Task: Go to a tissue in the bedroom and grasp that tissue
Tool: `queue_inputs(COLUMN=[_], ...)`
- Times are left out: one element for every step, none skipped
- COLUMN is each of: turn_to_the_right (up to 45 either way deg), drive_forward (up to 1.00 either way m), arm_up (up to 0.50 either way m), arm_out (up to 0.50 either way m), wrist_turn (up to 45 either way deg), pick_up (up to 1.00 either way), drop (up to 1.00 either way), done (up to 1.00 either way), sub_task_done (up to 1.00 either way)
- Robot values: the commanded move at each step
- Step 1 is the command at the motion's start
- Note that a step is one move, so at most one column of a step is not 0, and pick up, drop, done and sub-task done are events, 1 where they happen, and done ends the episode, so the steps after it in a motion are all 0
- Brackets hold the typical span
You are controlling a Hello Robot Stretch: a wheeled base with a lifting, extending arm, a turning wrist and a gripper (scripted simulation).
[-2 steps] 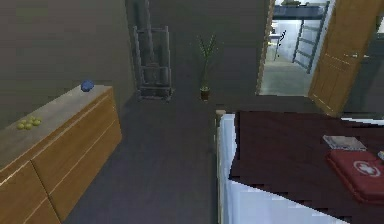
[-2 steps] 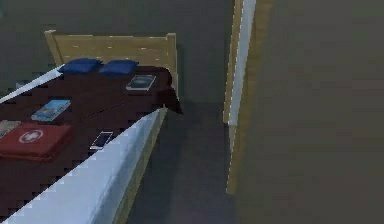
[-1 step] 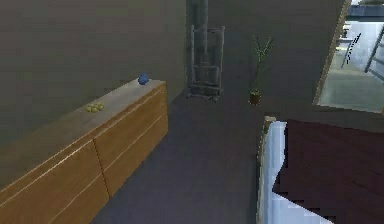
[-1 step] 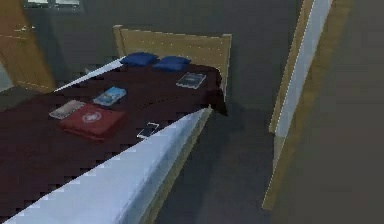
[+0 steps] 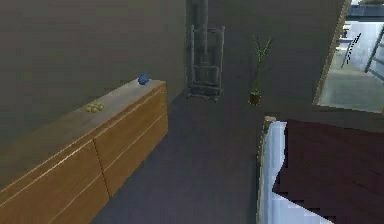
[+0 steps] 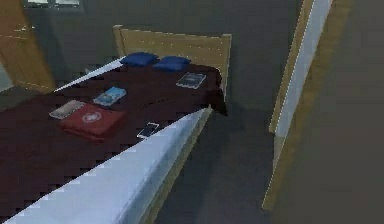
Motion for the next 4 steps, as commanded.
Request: queue_inputs(turn_to_the_right=[-45.0, -30.0, 45.0, -9.0], drive_forward=[0.0, 0.0, 0.0, 0.0], arm_up=[0.0, 0.0, 0.0, 0.0], arm_out=[0.0, 0.0, 0.0, 0.0], wrist_turn=[0.0, 0.0, 0.0, 0.0], pick_up=[0.0, 0.0, 0.0, 0.0], drop=[0.0, 0.0, 0.0, 0.0], done=[0.0, 0.0, 0.0, 0.0], sub_task_done=[0.0, 0.0, 0.0, 0.0])
